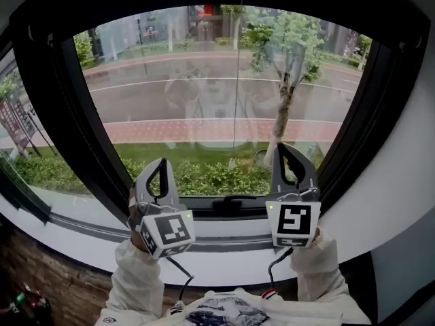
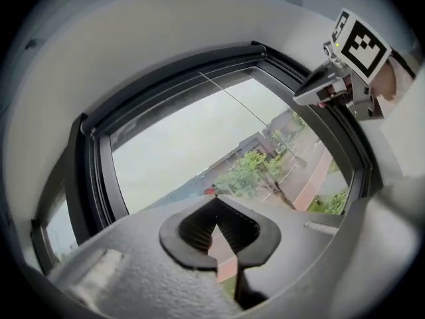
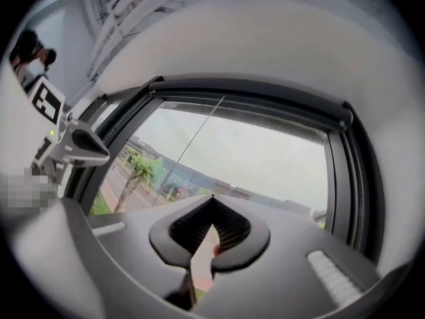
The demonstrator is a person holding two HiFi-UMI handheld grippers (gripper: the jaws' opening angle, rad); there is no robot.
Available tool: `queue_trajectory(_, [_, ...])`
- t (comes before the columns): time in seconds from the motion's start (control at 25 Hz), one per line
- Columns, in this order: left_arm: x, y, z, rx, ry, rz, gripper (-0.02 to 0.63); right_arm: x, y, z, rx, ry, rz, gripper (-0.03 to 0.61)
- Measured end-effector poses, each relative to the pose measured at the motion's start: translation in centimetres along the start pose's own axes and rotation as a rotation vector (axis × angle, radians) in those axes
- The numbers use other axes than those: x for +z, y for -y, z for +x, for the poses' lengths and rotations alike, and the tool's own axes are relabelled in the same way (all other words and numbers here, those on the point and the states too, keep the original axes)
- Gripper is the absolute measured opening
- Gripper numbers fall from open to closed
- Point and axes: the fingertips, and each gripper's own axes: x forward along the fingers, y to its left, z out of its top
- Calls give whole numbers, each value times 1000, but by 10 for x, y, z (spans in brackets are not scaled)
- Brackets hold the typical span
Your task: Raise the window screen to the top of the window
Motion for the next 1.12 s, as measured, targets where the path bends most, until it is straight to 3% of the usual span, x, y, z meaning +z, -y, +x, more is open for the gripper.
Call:
queue_trajectory(0.2, [-32, 29, -26, -85, -30, -205, 5, -44, -34, -27, 89, -100, 264, 5])
queue_trajectory(0.32, [-50, 49, -40, -142, -27, -313, 5, -63, -57, -44, 84, -106, 337, 5])
queue_trajectory(0.44, [-92, 67, -56, -199, -45, -395, 5, -90, -101, -57, 99, -142, 371, 5])
queue_trajectory(0.64, [-132, 105, -90, -235, -118, -374, 5, -126, -122, -96, 100, -220, 396, 5])
queue_trajectory(0.96, [-92, 141, -189, -196, -126, -344, 5, -124, -92, -202, 117, -226, 426, 5])
queue_trajectory(1.12, [-81, 169, -257, -151, -149, -303, 5, -137, -91, -273, 174, -246, 442, 5])
